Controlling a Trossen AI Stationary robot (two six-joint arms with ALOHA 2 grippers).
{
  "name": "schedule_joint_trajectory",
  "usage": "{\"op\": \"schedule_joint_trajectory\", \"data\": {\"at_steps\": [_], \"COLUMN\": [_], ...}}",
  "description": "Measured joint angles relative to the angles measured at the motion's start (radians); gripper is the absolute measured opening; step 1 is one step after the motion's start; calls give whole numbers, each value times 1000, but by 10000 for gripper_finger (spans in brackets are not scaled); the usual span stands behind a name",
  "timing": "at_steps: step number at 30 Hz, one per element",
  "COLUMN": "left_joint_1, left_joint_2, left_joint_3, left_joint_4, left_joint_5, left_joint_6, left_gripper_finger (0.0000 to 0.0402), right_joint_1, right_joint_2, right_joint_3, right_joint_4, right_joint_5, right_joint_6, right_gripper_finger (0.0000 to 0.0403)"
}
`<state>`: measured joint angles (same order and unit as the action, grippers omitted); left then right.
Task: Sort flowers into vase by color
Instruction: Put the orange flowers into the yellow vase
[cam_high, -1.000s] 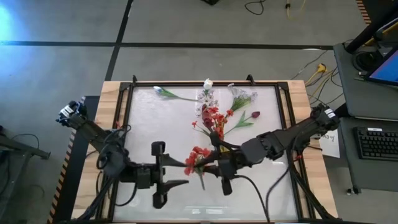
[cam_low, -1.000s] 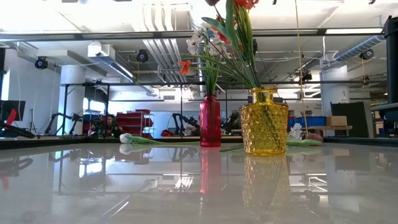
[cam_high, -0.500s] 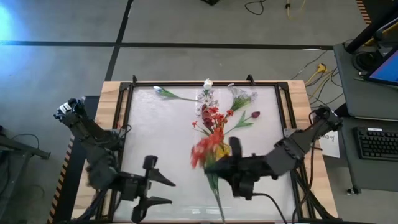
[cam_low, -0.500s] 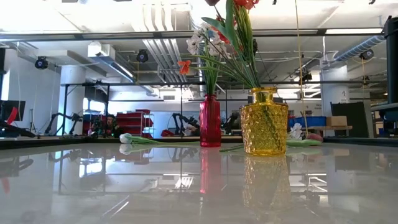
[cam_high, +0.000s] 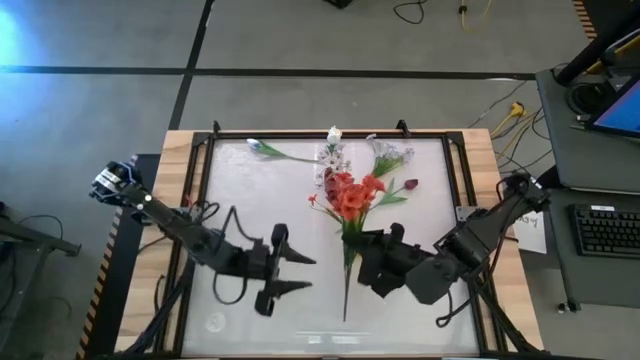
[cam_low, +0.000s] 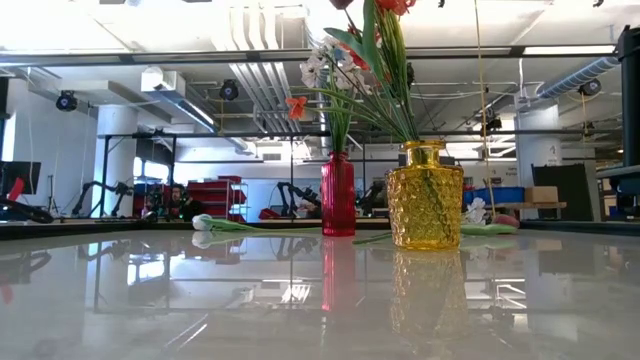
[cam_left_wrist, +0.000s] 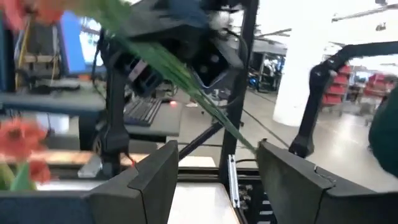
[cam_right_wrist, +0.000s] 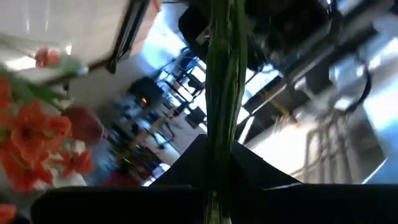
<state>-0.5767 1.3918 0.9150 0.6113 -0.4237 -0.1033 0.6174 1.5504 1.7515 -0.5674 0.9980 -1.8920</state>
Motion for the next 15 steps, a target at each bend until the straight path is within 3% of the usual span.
{"op": "schedule_joint_trajectory", "data": {"at_steps": [7,11,15], "left_joint_1": [47,50,56], "left_joint_2": [20,38,67], "left_joint_3": [-9,-9,-9], "left_joint_4": [13,53,62], "left_joint_5": [60,128,128], "left_joint_6": [-45,-37,-40], "left_gripper_finger": [206,221,237], "right_joint_1": [-2,-5,-15], "right_joint_2": [25,44,64], "right_joint_3": [-2,-2,-2], "right_joint_4": [25,27,54], "right_joint_5": [13,23,24], "right_joint_6": [-43,-132,-195], "right_gripper_finger": [28,28,28]}}
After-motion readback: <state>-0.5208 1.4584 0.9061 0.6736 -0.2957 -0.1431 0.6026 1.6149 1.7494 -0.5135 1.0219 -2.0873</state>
